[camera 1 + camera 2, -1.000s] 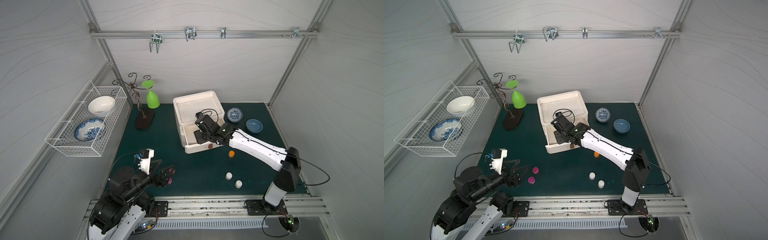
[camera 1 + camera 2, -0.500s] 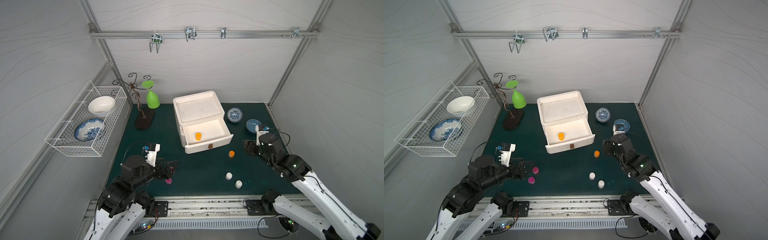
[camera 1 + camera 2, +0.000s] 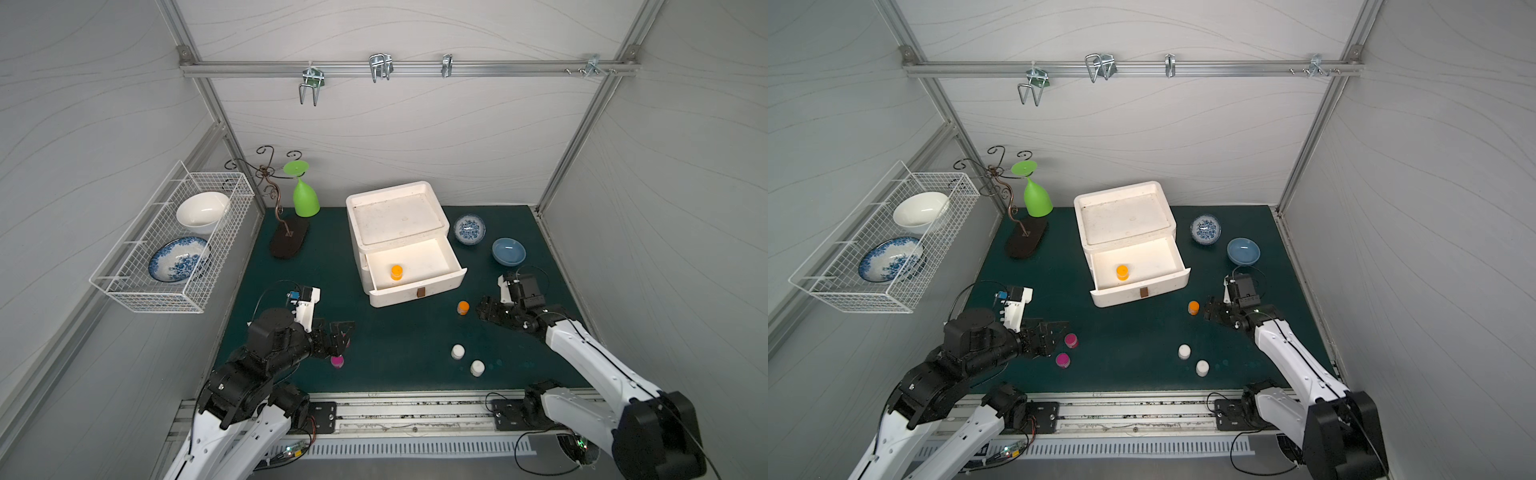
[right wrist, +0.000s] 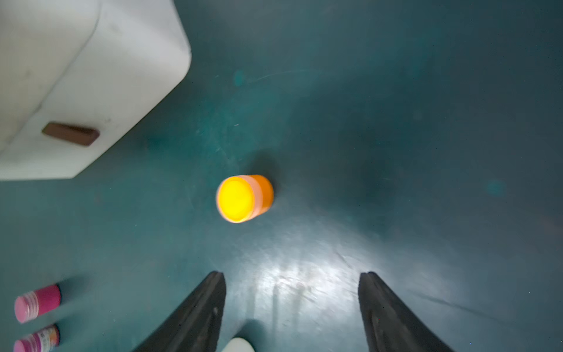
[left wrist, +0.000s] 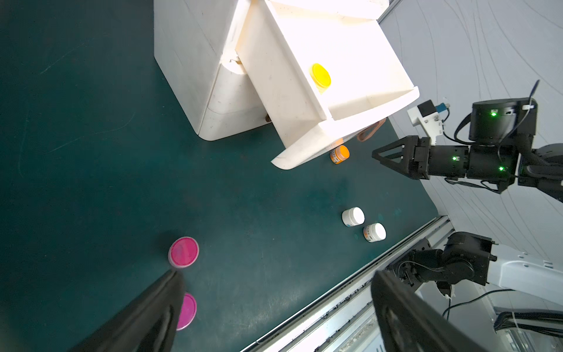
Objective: Put the paint cans in the drawer according to color
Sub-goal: Pick up the paint can at the center of the board.
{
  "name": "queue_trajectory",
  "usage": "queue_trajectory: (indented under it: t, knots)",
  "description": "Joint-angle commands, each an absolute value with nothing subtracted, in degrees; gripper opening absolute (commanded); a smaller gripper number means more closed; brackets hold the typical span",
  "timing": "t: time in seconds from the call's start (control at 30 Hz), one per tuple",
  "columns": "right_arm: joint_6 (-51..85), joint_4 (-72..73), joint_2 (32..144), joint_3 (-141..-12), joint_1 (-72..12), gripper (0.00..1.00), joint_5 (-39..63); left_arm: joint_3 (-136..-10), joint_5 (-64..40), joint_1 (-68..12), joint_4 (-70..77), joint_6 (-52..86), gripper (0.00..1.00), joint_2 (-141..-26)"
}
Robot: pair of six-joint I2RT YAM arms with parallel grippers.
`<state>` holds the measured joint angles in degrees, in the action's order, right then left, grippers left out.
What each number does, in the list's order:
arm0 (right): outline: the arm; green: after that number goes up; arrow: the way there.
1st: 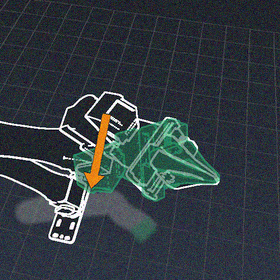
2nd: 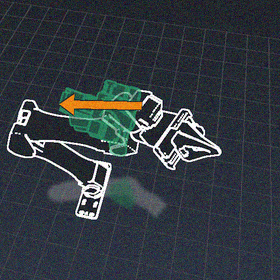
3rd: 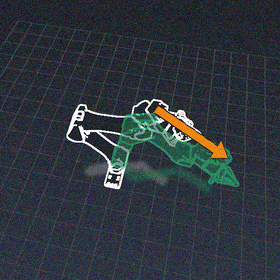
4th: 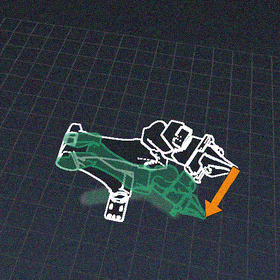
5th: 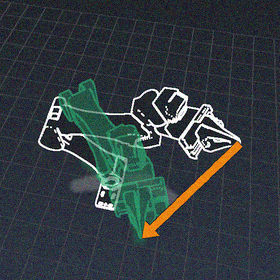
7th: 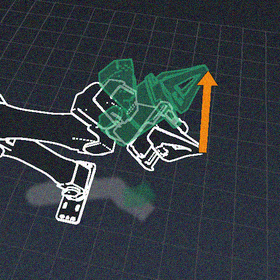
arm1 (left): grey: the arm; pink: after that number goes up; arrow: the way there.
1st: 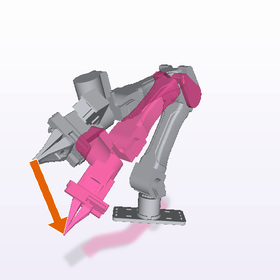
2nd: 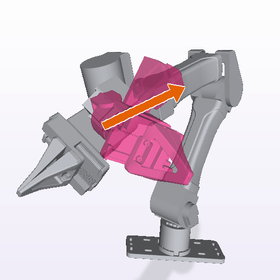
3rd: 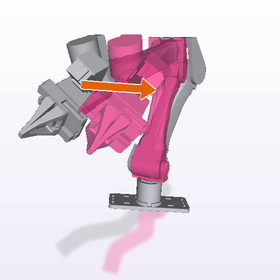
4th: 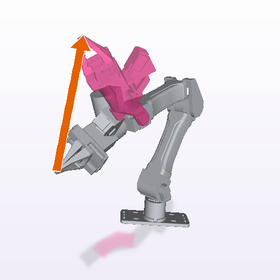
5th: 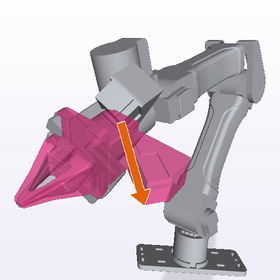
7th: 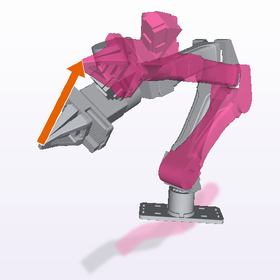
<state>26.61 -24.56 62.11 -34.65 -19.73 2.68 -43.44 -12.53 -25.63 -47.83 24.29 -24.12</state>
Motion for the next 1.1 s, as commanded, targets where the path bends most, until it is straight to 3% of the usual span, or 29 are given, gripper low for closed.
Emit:
queue_trajectory:
  t: [0.0,0.23,0.57,0.9,1.07]
  knots:
    - [27.19,-19.56,67.09,-37.46,-23.95,0.73,-1.36,-45.09,-12.3,-25.81,-46.77,24.7,1.0,-24.18]
    - [28.0,-17.51,77.75,-40.95,-29.22,0.73,-8.34,-45.0,-11.89,-25.91,-46.76,24.85,1.0,-23.29]
    - [28.44,-14.78,87.09,-43.33,-29.71,0.66,-11.24,-44.91,-12.44,-26.17,-46.82,24.72,1.0,-23.28]
    - [28.04,-15.65,86.8,-43.17,-28.31,0.44,-12.81,-44.91,-12.66,-26.69,-46.78,24.7,1.0,-23.13]
    - [28.33,-16.87,84.89,-42.63,-27.62,0.23,-13.38,-44.91,-12.57,-26.75,-46.76,24.7,1.0,-22.96]
